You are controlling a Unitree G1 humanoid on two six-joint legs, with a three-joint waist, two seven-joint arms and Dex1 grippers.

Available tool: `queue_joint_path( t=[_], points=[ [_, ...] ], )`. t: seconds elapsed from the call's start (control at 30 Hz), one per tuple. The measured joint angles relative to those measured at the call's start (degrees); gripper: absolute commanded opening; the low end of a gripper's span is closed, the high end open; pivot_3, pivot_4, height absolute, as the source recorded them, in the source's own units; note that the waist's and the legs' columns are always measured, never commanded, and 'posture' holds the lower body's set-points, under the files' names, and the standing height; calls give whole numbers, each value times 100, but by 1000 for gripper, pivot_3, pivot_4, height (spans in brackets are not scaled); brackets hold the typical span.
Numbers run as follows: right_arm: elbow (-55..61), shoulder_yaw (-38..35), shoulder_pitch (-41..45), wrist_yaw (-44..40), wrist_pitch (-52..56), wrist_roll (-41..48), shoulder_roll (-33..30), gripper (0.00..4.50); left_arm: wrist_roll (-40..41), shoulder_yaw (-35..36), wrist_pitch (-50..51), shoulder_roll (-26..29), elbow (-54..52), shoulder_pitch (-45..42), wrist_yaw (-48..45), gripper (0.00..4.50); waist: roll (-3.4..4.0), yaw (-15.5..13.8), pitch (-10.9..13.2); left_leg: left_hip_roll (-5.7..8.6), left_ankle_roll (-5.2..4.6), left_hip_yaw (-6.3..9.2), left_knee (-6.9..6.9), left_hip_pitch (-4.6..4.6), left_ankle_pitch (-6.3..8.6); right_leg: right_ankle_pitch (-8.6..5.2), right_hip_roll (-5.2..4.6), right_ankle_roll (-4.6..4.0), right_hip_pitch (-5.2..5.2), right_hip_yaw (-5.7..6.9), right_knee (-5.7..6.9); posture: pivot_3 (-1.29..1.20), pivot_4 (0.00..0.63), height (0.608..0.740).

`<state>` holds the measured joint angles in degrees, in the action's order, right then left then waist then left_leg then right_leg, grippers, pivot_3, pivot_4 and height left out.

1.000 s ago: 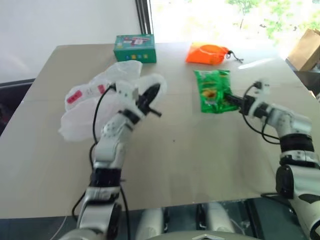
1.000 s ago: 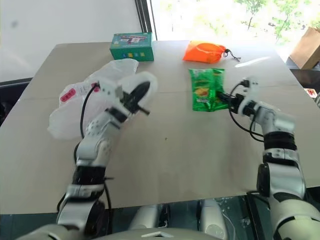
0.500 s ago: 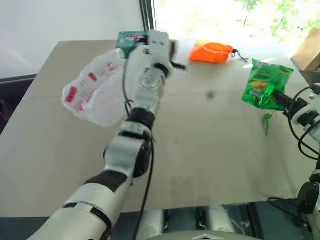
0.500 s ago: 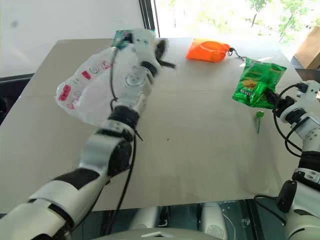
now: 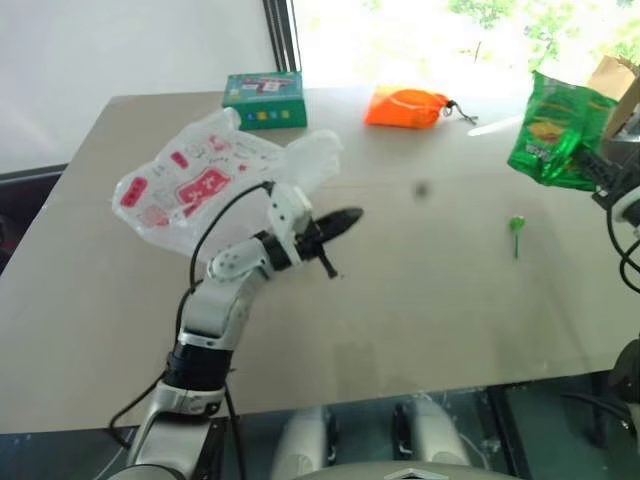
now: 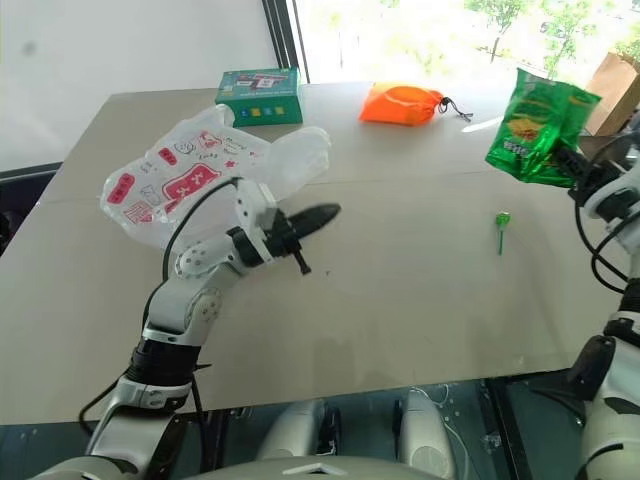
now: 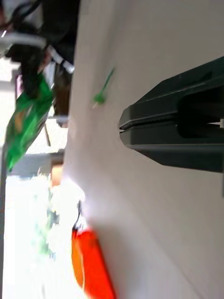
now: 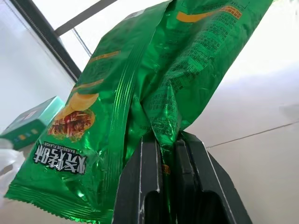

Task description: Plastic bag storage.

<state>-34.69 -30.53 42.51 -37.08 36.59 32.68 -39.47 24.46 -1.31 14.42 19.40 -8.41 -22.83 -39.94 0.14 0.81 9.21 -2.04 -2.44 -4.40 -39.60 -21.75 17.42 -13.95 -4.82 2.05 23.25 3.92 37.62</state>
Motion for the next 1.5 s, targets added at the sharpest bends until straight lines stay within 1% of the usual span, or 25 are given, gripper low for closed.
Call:
queue_joint_path(
  t=[0.07, 0.13, 0.17, 0.2, 0.27, 0.3, 0.33, 0.37, 0.43, 0.5, 0.63, 0.8, 0.83, 0.87, 0.9, 0.93, 0.97, 1.0, 1.07, 1.1, 1.13, 1.17, 1.33, 1.5],
  points=[
    [-52, 63, 0, -5, -48, -35, 47, 0, 165, 198, 94, -224, -320, 172, 338, 748, 1, -41, -1, 1, -5, -3, 3, -26, 3, 0, -5, 1, 23, -1, -3, 0, 150, 740],
    [-49, 148, 0, -33, -56, -45, 49, 0, 264, 322, 109, -498, -598, 260, 668, 1698, 1, -78, -1, -1, -5, 5, 5, -58, 3, 0, -3, 1, 43, 16, -2, 0, 150, 740],
    [-33, 174, 0, -65, -57, -45, 51, 0, 178, 307, 113, -538, -706, 243, 904, 2013, 2, -97, -1, 0, -5, 9, 5, -68, 3, 0, -3, 1, 48, 25, -6, 0, 150, 740],
    [-32, 198, -1, -79, -60, -50, 51, 0, -251, 263, 109, -541, -678, 115, 1312, 2451, 2, -134, -1, 1, -5, 9, 5, -67, 3, 0, 0, 1, 48, 45, -10, 0, 150, 740],
    [-20, 258, -5, -105, -78, -52, 80, 0, -1228, 182, 116, -456, -297, -420, 2144, 3386, 1, -174, -1, 28, -2, 0, 4, -71, 1, 0, -2, 1, 46, 74, -28, 0, 150, 740],
    [-11, 260, -17, -113, -87, -50, 103, 0, -1639, 106, 117, -358, -44, -696, 2431, 3789, 1, -183, -1, 31, -2, 1, 1, -71, 1, 0, -6, 1, 44, 77, -22, 0, 150, 740],
    [-3, 260, -27, -117, -88, -49, 118, 0, -1860, 67, 120, -299, 143, -871, 2572, 4307, 2, -190, -1, 36, -2, 1, -2, -70, 0, 0, -10, 1, 43, 78, -17, 0, 150, 740],
    [15, 258, -71, -120, -93, -49, 128, 0, -2184, 19, 127, -234, 498, -1174, 2776, 4450, 2, -190, -1, 38, -2, 1, -4, -70, 0, 0, -12, 1, 42, 77, -15, 0, 150, 740],
    [72, 258, -151, -120, -97, -48, 152, 0, -2656, -127, 147, -79, 1208, -1627, 2971, 4450, 2, -174, -1, 43, -2, 4, -8, -71, 1, -1, -15, 2, 41, 76, -15, 0, 150, 740],
    [131, 252, -242, -115, -97, -45, 158, 0, -2892, -245, 166, -42, 1821, -1944, 2997, 4450, 2, -163, -1, 43, -2, 7, -7, -74, 0, -1, -15, 3, 42, 80, -18, 0, 150, 740],
    [303, 240, -379, -90, -96, -5, 188, 0, -3041, -472, 320, -129, 3108, -2572, 2829, 4450, 1, -156, 0, 42, -2, 11, -5, -83, 0, -1, -14, 3, 46, 90, -25, 0, 150, 740],
    [462, 192, -512, -9, -97, 72, 193, 0, -3143, -720, 306, -145, 3974, -2983, 2428, 4450, 1, -152, 0, 42, -1, 10, -2, -84, 0, -2, -14, 4, 47, 92, -30, 0, 150, 740],
    [482, 170, -532, 2, -97, 86, 192, 0, -3177, -776, 248, -147, 4143, -3069, 2376, 3949, 1, -152, 0, 42, 0, 11, -2, -84, 0, -2, -14, 4, 47, 92, -29, 0, 150, 740],
    [500, 150, -551, 6, -97, 93, 193, 0, -3222, -802, 183, -148, 4291, -3143, 2371, 3793, 0, -152, 0, 42, 0, 11, -2, -84, 0, -2, -14, 4, 47, 92, -29, 0, 150, 740],
    [529, 127, -579, 14, -103, 96, 192, 0, -3255, -815, 83, -141, 4546, -3282, 2368, 3376, 0, -151, 1, 43, 0, 12, -2, -84, 0, -2, -14, 4, 47, 93, -28, 0, 150, 740],
    [538, 123, -589, 16, -105, 98, 192, 0, -3272, -815, 19, -121, 4657, -3353, 2367, 2886, 0, -151, 1, 43, 0, 11, -2, -84, -1, -2, -14, 4, 47, 93, -29, 0, 150, 740],
    [541, 109, -600, 20, -108, 100, 192, 0, -3279, -814, -28, -112, 4769, -3433, 2364, 2494, 0, -150, 1, 43, 0, 12, -2, -84, 0, -2, -15, 4, 47, 93, -28, 0, 150, 740],
    [548, 91, -612, 29, -111, 101, 192, 0, -3280, -813, -108, -103, 4927, -3544, 2351, 1913, 0, -150, 1, 43, 0, 11, -2, -84, 0, -2, -15, 4, 47, 93, -28, 0, 150, 740],
    [565, 78, -628, 39, -117, 104, 192, 0, -3282, -806, -167, -90, 5028, -3632, 2347, 1184, 0, -150, 1, 43, 0, 11, -2, -84, 0, -2, -15, 4, 47, 93, -28, 0, 150, 740],
    [575, 72, -636, 48, -122, 106, 192, 0, -3281, -792, -215, -89, 5074, -3672, 2352, 1016, 0, -150, 1, 43, 0, 11, -2, -84, 0, -2, -15, 4, 47, 93, -29, 0, 150, 740],
    [615, 64, -661, 58, -126, 110, 192, 0, -3279, -773, -247, -90, 5119, -3698, 2369, 422, 0, -151, 1, 43, 0, 12, -2, -84, 0, -2, -15, 4, 47, 93, -28, 0, 150, 740],
    [650, 57, -688, 62, -131, 120, 192, 0, -3279, -763, -250, -88, 5147, -3705, 2381, 89, 0, -152, 1, 43, 0, 12, -2, -84, 0, -2, -15, 4, 47, 93, -29, 0, 150, 740],
    [729, 6, -866, 134, -183, 143, 192, 0, -3201, -566, -434, -157, 5263, -3663, 2499, 89, -1, -153, 1, 44, 0, 12, -2, -85, -1, -2, -16, 4, 47, 93, -26, 0, 150, 740],
    [751, -5, -866, 159, -224, 164, 193, 0, -3049, -436, -964, -470, 5894, -4068, 2456, 89, -2, -165, 2, 48, 0, 15, -7, -88, -1, -2, -19, 4, 47, 97, -26, 0, 150, 740]
  ],
)
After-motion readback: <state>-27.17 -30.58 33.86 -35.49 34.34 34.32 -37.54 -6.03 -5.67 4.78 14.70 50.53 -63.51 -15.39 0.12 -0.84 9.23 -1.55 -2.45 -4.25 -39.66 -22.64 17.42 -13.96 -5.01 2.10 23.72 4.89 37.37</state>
